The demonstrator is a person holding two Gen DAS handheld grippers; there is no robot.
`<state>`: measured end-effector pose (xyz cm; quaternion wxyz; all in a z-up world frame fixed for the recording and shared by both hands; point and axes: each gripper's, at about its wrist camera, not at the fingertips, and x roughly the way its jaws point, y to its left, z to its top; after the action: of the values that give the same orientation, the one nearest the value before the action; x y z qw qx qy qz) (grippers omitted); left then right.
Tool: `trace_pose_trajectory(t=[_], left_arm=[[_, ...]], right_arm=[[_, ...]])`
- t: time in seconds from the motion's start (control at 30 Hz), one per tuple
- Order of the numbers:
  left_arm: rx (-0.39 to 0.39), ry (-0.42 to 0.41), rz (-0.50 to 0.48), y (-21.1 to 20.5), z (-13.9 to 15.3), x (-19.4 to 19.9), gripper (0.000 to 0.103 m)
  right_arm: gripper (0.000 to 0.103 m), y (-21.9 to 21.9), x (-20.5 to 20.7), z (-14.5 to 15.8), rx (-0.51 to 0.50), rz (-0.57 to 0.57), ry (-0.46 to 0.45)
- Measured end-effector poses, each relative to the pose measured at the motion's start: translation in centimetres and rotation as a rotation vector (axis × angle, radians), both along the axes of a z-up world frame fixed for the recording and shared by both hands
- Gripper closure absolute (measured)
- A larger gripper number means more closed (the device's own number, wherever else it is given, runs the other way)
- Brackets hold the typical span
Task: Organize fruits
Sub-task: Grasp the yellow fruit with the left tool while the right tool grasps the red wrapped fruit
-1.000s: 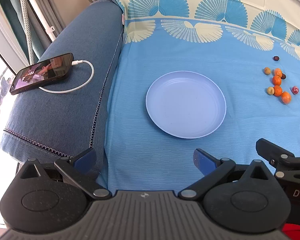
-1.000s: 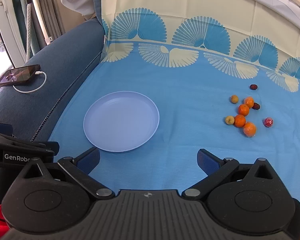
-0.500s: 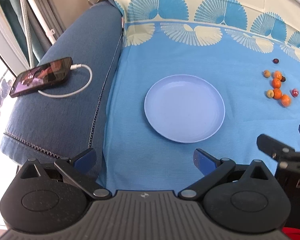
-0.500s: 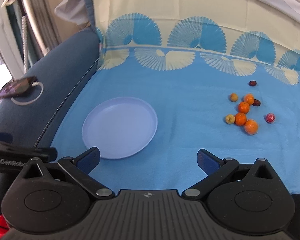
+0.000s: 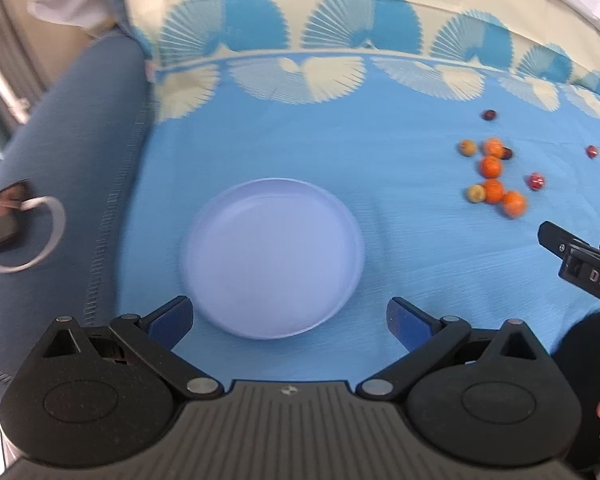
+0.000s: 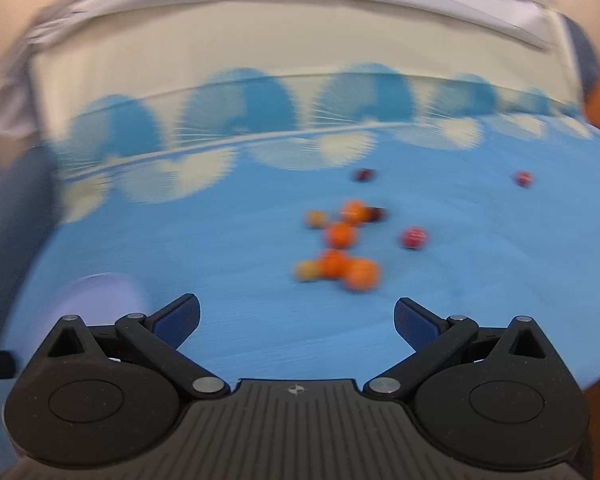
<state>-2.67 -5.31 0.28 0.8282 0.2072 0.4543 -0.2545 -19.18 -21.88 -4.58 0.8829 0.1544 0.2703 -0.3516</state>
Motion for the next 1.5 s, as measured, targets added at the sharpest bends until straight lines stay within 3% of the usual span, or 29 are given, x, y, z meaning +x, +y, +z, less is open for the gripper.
trace_pose_trajectory(t=[0.2, 0.37, 0.53, 0.67, 0.8, 0.93, 1.0, 1.03, 1.07, 1.1, 1.13, 1.17, 1.33, 1.5], left_arm=[[0.017, 0.090, -0.116, -7.9, -3.0, 1.2, 0.000], [0.030, 0.055, -0.220, -15.1, -6.4, 1.9, 0.000], [0.057, 0.088, -0.332, -21.2, -10.5, 3.0, 0.000], [0.109, 0.084, -0.419, -24.1, -12.9, 3.3, 0.001], [0.142, 0.105, -0.519, -26.8, -15.2, 3.6, 0.009], [0.121, 0.097, -0.556, -28.5, -16.2, 4.0, 0.013], [0.087, 0.112, -0.569, -28.9, -16.1, 4.2, 0.025], [0.070, 0.123, -0.574, -29.0, -16.1, 4.4, 0.028], [0.051, 0.129, -0.583, -29.0, -15.9, 4.4, 0.042], [0.032, 0.128, -0.596, -29.0, -15.8, 4.3, 0.064], [0.032, 0.124, -0.612, -29.1, -15.7, 4.2, 0.075], [0.036, 0.126, -0.623, -29.1, -15.6, 4.2, 0.074], [0.013, 0.142, -0.532, -27.6, -13.9, 4.8, 0.074], [0.012, 0.149, -0.343, -21.5, -10.3, 5.2, 0.074]], right_arm=[[0.001, -7.4, -1.1, -4.4, 0.085, -0.181, 0.080], [0.001, -13.3, -0.4, -7.6, 0.155, -0.252, 0.093], [0.001, -17.5, 1.6, -9.8, 0.184, -0.181, 0.115], [0.001, -18.9, 2.7, -11.4, 0.094, -0.190, 0.146], [0.001, -21.1, 3.8, -13.0, 0.116, -0.165, 0.126], [0.001, -21.4, 5.6, -13.7, 0.045, -0.124, 0.126], [0.001, -21.6, 6.4, -14.1, 0.014, -0.111, 0.142], [0.004, -21.7, 6.5, -14.1, 0.005, -0.105, 0.139], [0.011, -21.6, 6.4, -14.0, -0.001, -0.096, 0.122], [0.038, -21.3, 6.2, -13.8, -0.009, -0.081, 0.095], [0.054, -21.1, 5.8, -13.6, -0.012, -0.056, 0.065], [0.070, -21.1, 5.5, -13.5, -0.001, -0.028, 0.049], [0.070, -20.6, 4.7, -13.1, -0.086, -0.081, 0.036], [0.070, -21.0, 3.2, -12.4, -0.112, -0.167, 0.030]])
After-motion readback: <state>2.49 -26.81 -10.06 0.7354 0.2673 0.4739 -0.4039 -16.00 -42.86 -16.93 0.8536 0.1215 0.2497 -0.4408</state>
